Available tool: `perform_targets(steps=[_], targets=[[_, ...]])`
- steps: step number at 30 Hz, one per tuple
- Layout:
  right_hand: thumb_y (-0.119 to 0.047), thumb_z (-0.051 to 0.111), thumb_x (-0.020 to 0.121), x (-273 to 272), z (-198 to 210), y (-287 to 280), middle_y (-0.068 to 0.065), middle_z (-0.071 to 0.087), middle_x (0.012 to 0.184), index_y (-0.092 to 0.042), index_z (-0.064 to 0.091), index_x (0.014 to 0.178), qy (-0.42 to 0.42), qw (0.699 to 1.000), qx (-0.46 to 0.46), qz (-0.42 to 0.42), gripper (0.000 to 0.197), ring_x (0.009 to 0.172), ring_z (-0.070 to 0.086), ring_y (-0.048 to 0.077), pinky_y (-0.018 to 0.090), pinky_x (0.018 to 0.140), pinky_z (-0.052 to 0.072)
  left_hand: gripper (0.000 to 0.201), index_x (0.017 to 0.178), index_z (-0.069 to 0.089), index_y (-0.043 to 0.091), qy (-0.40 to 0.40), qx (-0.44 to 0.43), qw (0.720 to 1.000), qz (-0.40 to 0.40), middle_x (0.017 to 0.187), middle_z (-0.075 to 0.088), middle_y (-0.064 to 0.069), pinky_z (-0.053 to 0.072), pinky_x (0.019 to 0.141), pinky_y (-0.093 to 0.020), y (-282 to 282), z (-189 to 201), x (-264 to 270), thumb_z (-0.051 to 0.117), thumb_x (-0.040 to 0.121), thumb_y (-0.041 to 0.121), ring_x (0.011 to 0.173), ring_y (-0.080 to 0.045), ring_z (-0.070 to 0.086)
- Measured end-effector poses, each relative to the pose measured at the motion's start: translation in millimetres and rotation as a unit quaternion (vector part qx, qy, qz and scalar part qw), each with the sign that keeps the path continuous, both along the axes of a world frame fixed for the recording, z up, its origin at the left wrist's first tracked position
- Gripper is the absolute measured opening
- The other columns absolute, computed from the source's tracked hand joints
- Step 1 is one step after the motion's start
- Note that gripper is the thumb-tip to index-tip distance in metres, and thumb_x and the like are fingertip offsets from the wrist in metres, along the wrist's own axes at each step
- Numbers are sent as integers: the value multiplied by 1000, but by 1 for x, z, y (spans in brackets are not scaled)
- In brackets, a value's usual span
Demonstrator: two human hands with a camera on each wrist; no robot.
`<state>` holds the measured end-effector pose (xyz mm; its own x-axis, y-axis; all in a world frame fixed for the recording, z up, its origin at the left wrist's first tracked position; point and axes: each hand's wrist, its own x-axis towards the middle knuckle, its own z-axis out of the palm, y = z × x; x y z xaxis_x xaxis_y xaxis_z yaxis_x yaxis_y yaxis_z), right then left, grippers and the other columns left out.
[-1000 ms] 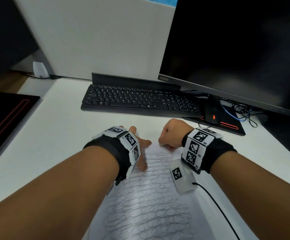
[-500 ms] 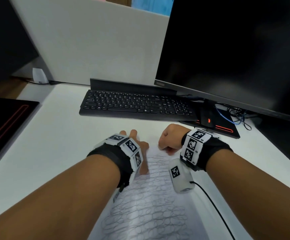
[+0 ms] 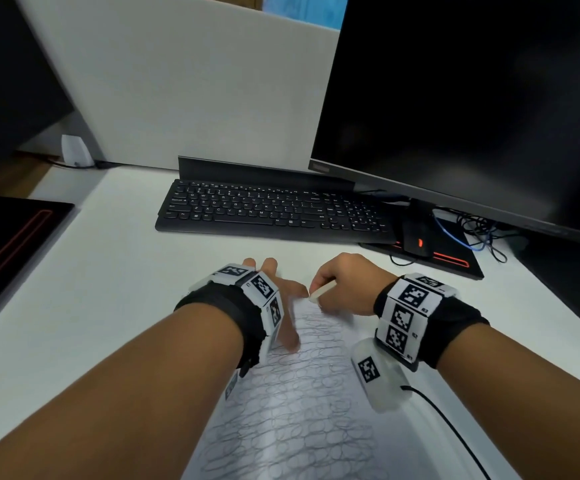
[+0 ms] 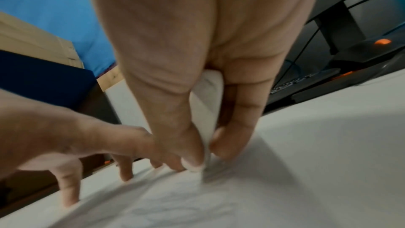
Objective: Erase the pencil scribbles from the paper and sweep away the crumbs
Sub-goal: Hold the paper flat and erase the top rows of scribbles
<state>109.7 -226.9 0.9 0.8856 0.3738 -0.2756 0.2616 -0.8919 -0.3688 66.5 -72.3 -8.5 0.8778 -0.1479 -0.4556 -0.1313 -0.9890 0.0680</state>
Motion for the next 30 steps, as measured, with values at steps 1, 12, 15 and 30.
perform_targets(steps=[1, 12, 15, 30], targets=[[-12, 70, 79, 0, 0, -2, -12, 65, 82, -25, 73, 83, -10, 1000, 3, 6, 14, 76, 59, 4, 14, 58, 43, 80, 138, 31, 58, 1, -3, 1000, 1, 122, 32, 1, 42, 97, -49, 1, -1, 1, 70, 68, 64, 124, -30, 30], [-18, 73, 83, -5, -6, -3, -9, 68, 64, -18, 74, 82, 14, 999, 35, 27, 2, 58, 60, 1, 15, 62, 49, 85, 138, 28, 59, 2, 1, 1000, 2, 121, 30, 1, 42, 98, -50, 1, -8, 6, 72, 65, 67, 125, -32, 29], [-17, 71, 85, -2, -4, -3, 2, 71, 63, -12, 72, 81, 29, 999, 34, 1, 6, 56, 62, 8, 22, 70, 54, 86, 139, 27, 59, 3, 3, 1000, 3, 125, 30, 0, 41, 99, -49, 0, -9, 7, 72, 66, 67, 126, -33, 29], [-14, 73, 83, -1, -3, 3, 18, 74, 78, 7, 73, 88, 92, 986, 74, -115, 21, 61, 62, 17, 36, 86, 58, 88, 140, 25, 59, 7, 15, 1000, 8, 131, 30, 0, 41, 102, -49, -3, -9, 9, 73, 66, 66, 128, -34, 29]])
